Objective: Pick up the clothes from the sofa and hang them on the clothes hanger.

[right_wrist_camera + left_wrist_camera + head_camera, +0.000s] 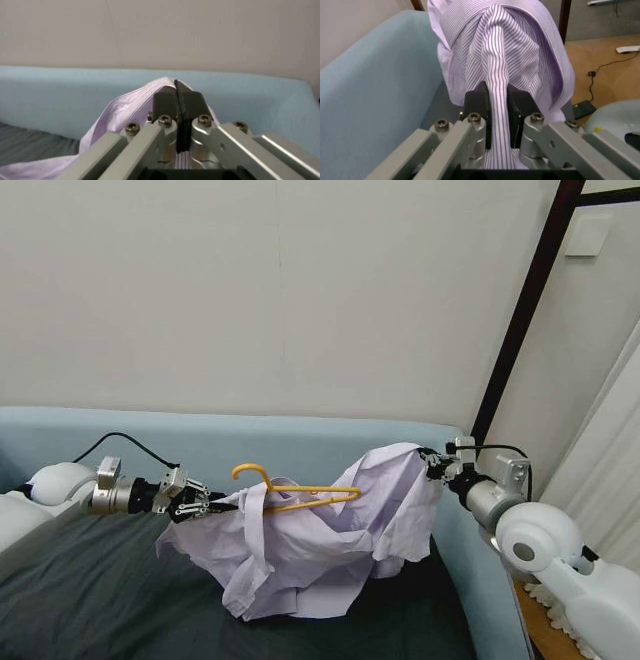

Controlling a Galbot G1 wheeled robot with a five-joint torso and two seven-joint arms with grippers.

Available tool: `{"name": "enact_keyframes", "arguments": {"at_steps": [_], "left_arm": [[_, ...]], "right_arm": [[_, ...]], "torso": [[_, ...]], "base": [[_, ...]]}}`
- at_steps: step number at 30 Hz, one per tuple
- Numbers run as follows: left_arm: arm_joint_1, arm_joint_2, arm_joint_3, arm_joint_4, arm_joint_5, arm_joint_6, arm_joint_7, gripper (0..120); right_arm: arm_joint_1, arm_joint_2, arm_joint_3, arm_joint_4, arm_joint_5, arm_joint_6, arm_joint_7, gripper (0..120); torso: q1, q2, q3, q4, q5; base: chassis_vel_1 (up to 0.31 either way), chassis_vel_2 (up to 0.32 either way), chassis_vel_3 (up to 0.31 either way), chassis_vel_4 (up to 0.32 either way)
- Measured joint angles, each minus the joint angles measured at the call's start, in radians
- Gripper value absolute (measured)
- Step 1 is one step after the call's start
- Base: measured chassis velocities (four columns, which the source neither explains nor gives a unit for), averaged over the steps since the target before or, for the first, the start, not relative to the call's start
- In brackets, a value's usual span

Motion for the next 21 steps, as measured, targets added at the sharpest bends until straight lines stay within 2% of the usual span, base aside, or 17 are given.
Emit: {"name": "enact_keyframes", "arguments": {"at_steps": [6,11,21], "left_arm": [[-0.001,0.0,-0.001,-0.007,0.019,0.004,0.021,8],[-0.004,-0.002,-0.01,0.01,0.089,-0.002,0.031,8],[-0.009,-0.015,-0.013,0.051,0.133,-0.002,-0.011,8]], "right_arm": [[0.029,-0.013,0.008,-0.002,0.029,0.0,0.01,0],[0.057,-0.017,0.015,0.003,0.07,0.001,0.026,0],[0.084,-0.049,0.041,0.045,0.147,0.002,0.04,0]], "torso": [[0.0,0.0,0.0,0.0,0.0],[0.0,0.0,0.0,0.0002,0.0001],[0.0,0.0,0.0,0.0001,0.0]], "base": [[0.0,0.0,0.0,0.0],[0.0,0.0,0.0,0.0],[0.0,0.0,0.0,0.0]]}}
